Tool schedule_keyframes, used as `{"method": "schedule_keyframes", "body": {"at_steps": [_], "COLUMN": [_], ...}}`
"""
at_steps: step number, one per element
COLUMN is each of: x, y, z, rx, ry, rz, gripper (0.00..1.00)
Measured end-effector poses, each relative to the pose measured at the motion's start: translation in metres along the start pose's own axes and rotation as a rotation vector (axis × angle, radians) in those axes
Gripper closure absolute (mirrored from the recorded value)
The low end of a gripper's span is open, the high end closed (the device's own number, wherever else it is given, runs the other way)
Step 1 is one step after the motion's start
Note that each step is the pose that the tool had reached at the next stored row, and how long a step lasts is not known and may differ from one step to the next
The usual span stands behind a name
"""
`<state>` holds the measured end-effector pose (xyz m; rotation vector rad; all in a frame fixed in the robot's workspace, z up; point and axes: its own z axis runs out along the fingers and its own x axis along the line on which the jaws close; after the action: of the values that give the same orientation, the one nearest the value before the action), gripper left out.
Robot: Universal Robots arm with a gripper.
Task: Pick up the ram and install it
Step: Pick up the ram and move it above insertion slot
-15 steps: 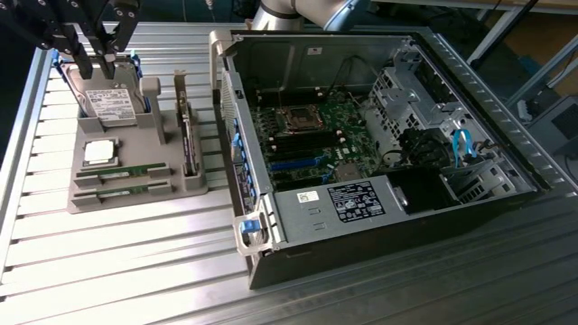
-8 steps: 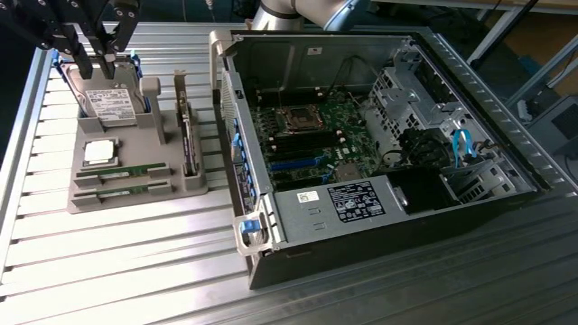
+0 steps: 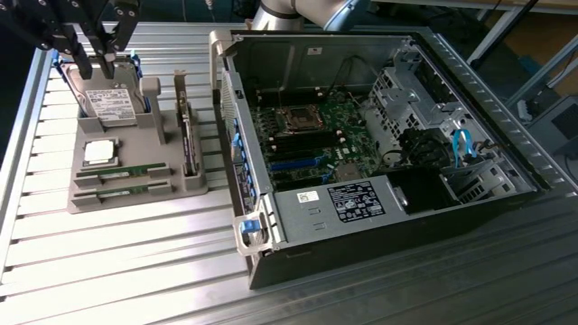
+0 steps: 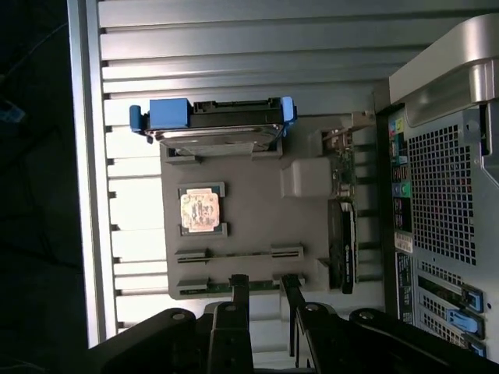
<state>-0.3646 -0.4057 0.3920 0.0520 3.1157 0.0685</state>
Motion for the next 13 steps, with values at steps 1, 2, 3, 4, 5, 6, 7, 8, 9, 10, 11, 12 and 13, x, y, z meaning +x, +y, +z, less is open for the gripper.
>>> {"method": "schedule_keyframes", "body": {"at_steps": [1, 2, 3, 4, 5, 6, 7, 8, 9, 10, 11, 12, 13], "x": [0.0000, 0.0000, 0.0000, 0.0000, 0.0000, 0.0000, 0.0000, 0.0000, 0.0000, 0.0000, 0.0000, 0.0000, 0.0000], "y": [0.0000, 0.0000, 0.0000, 0.0000, 0.0000, 0.0000, 0.0000, 0.0000, 0.0000, 0.0000, 0.0000, 0.0000, 0.0000], "z": [0.0000, 0.0000, 0.0000, 0.0000, 0.0000, 0.0000, 0.0000, 0.0000, 0.0000, 0.0000, 0.0000, 0.0000, 0.0000], "rx": [-0.0006, -0.0010, -0.0015, -0.0020, -0.0024, -0.0029, -0.0033, -0.0037, -0.0041, -0.0046, -0.0051, -0.0056, -0.0061], "ry": [0.0011, 0.0018, 0.0027, 0.0037, 0.0044, 0.0053, 0.0061, 0.0069, 0.0077, 0.0086, 0.0094, 0.0103, 0.0113], "rz": [-0.026, -0.042, -0.061, -0.082, -0.100, -0.119, -0.137, -0.154, -0.172, -0.193, -0.213, -0.232, -0.253], "gripper": [0.70, 0.70, 0.70, 0.70, 0.70, 0.70, 0.70, 0.70, 0.70, 0.70, 0.70, 0.70, 0.70]}}
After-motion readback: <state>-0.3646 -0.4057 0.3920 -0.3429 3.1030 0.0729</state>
